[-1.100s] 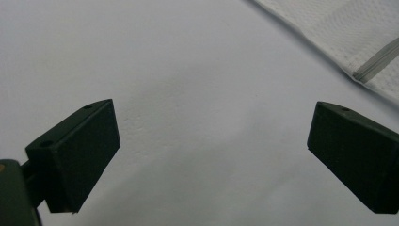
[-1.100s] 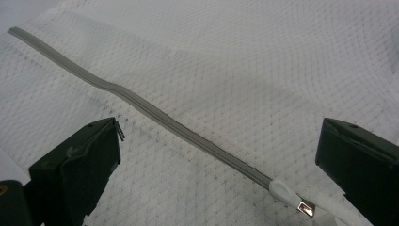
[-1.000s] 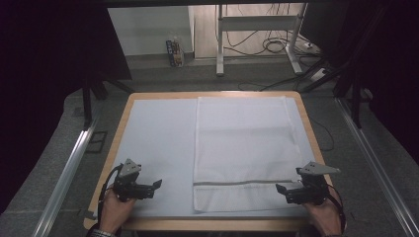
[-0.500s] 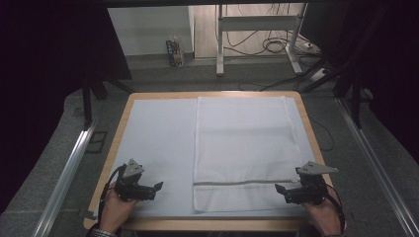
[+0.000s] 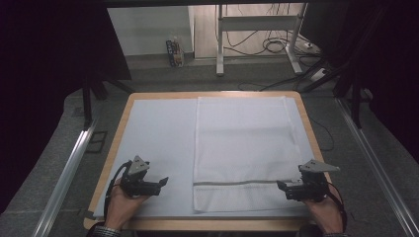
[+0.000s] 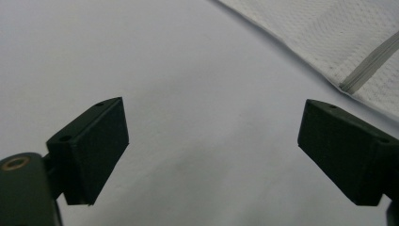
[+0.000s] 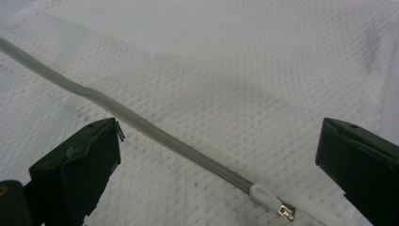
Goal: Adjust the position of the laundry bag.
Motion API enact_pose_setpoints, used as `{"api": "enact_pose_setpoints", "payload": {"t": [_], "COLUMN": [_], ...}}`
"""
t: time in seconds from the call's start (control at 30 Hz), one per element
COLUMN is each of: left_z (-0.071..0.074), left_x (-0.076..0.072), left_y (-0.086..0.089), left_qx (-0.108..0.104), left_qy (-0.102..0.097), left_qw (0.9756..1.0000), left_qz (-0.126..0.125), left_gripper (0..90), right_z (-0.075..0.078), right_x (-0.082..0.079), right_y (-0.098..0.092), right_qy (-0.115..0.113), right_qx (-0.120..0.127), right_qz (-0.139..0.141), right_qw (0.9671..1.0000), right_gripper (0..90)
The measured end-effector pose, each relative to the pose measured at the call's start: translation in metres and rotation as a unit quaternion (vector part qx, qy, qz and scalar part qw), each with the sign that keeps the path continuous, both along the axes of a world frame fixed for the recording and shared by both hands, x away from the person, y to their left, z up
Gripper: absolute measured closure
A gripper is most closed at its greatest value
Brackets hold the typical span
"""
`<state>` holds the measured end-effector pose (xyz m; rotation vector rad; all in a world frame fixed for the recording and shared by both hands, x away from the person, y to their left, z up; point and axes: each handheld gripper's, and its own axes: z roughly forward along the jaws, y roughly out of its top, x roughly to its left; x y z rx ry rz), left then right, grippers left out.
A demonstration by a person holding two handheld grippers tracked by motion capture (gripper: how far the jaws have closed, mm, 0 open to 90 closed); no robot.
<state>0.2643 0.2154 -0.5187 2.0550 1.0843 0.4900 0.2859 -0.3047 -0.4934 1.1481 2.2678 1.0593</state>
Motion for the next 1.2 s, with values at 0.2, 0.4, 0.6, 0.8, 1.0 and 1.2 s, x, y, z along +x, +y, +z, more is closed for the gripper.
{"api": "enact_pose_setpoints", "payload": {"t": [0.2, 0.4, 0.6, 0.8, 1.0, 1.2], "left_z": [-0.003, -0.003, -0.004, -0.004, -0.005, -0.006], "left_x": [0.006, 0.014, 0.022, 0.033, 0.044, 0.052], "left_y": [-0.017, -0.03, -0.043, -0.051, -0.063, -0.073], "left_qx": [0.022, 0.018, 0.024, 0.004, 0.003, 0.0], "left_qy": [0.005, 0.003, 0.001, 0.0, 0.001, 0.005], "left_qw": [0.9995, 0.999, 0.9977, 0.9979, 0.9975, 0.9971], "left_qz": [-0.024, -0.042, -0.063, -0.064, -0.071, -0.075], "left_gripper": [10.9, 13.2, 23.8, 27.3, 34.4, 45.1], "right_z": [-0.001, 0.001, 0.006, 0.006, 0.006, 0.0], "right_x": [0.005, 0.008, 0.014, 0.021, 0.028, 0.035], "right_y": [0.001, 0.002, -0.015, -0.027, -0.038, -0.043], "right_qy": [-0.003, 0.016, 0.023, 0.037, 0.042, 0.049], "right_qx": [-0.001, -0.004, 0.028, 0.01, 0.006, -0.025], "right_qz": [-0.011, -0.035, -0.052, -0.076, -0.098, -0.129], "right_qw": [0.9999, 0.9992, 0.998, 0.9964, 0.9943, 0.9902], "right_gripper": [0.0, 8.5, 26.6, 41.3, 48.2, 54.4]}}
